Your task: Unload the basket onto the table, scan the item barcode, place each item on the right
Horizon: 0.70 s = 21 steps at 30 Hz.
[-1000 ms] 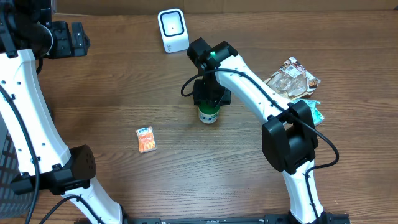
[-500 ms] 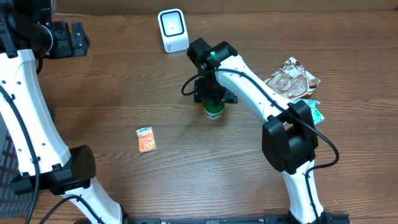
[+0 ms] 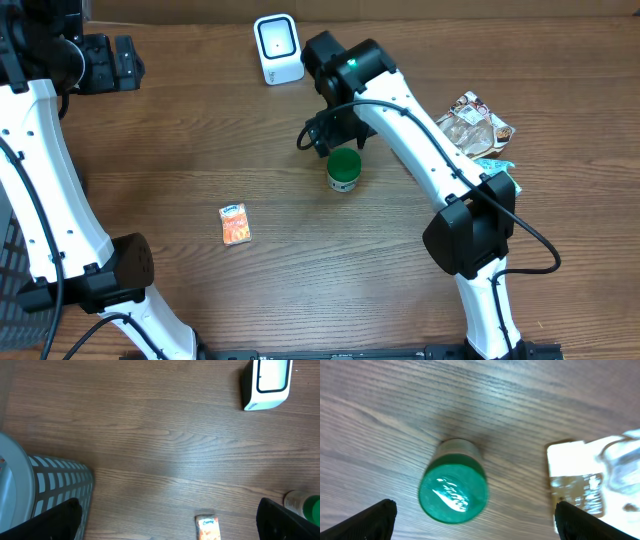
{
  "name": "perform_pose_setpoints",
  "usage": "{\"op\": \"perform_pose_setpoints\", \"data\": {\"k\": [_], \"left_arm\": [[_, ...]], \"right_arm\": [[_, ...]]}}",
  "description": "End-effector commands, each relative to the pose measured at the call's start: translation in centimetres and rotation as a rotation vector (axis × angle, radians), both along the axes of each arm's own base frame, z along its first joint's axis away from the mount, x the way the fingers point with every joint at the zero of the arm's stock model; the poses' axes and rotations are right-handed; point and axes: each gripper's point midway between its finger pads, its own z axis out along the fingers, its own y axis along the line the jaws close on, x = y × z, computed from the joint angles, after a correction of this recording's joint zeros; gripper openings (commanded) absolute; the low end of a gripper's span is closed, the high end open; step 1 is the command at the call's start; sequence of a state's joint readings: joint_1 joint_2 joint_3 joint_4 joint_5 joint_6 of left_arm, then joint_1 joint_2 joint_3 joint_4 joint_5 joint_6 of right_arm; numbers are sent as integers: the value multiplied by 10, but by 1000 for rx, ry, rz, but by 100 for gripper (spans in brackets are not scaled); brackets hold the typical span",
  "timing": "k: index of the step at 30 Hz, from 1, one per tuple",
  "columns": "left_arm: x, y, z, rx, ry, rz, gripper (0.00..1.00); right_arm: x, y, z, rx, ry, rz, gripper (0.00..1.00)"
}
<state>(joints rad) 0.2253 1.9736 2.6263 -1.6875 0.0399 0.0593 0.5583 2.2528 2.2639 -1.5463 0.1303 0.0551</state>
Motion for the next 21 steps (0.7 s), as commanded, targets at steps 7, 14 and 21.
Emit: {"op": "perform_pose_setpoints", "data": {"k": [7,14,21], "left_arm": [[-2,3,2,12,-2,-2,100],[-2,3,2,12,-2,-2,100],[-2,3,2,12,-2,-2,100]], "right_arm": [[-24,13,-8,125,149,399,100],[-30,13,-25,129,186,439,100],[-36,13,-47,117,217,442,100]]}}
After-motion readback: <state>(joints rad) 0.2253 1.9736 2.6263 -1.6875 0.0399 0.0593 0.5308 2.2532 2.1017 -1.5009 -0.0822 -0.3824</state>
